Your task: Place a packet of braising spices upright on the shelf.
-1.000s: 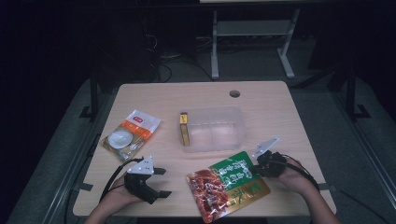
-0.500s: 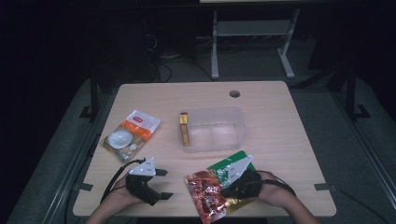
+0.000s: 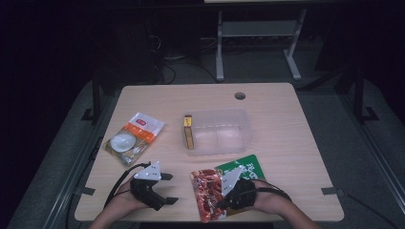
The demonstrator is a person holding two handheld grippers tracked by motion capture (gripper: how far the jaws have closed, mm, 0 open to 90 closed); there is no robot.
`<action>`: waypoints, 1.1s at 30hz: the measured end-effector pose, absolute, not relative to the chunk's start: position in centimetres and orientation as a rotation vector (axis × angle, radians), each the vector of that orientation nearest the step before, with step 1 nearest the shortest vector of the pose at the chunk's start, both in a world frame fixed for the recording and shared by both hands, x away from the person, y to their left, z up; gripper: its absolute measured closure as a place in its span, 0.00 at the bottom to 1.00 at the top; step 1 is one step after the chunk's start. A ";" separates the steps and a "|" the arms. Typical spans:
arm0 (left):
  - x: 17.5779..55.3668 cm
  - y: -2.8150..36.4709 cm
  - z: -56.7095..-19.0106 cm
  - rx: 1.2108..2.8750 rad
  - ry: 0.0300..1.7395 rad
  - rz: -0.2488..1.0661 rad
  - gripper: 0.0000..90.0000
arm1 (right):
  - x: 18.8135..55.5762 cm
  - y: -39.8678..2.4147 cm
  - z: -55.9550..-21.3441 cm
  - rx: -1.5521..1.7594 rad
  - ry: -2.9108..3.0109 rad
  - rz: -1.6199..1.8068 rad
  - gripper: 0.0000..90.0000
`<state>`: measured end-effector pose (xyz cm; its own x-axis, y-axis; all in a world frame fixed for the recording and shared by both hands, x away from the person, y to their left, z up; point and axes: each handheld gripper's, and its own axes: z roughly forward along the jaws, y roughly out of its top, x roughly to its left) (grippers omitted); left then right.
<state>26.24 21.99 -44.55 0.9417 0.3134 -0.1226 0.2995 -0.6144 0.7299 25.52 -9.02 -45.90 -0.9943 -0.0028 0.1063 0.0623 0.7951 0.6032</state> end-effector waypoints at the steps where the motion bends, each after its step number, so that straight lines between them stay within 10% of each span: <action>1: 26.2 22.0 -44.5 2.268 0.431 0.022 0.18 | 25.5 -9.1 -45.9 -0.050 -2.880 -0.979 1.00; 12: 28.9 17.7 -44.3 2.272 0.413 0.014 0.18 | 26.5 -13.8 -44.2 -0.455 -2.950 -1.100 0.75; 18: 30.2 15.3 -44.5 2.290 0.376 -0.003 0.18 | 26.6 -15.5 -44.8 -0.501 -3.008 -1.031 1.00; 33: 31.9 13.4 -46.6 2.350 0.401 -0.067 0.18 | 27.4 -12.8 -45.9 -0.382 -3.013 -1.022 1.00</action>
<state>31.93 13.38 -46.61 0.9499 0.2666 -0.1632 0.3052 -0.6785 0.6682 27.44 -12.84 -45.92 -0.9696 0.2442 0.0166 0.2039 0.7683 0.6068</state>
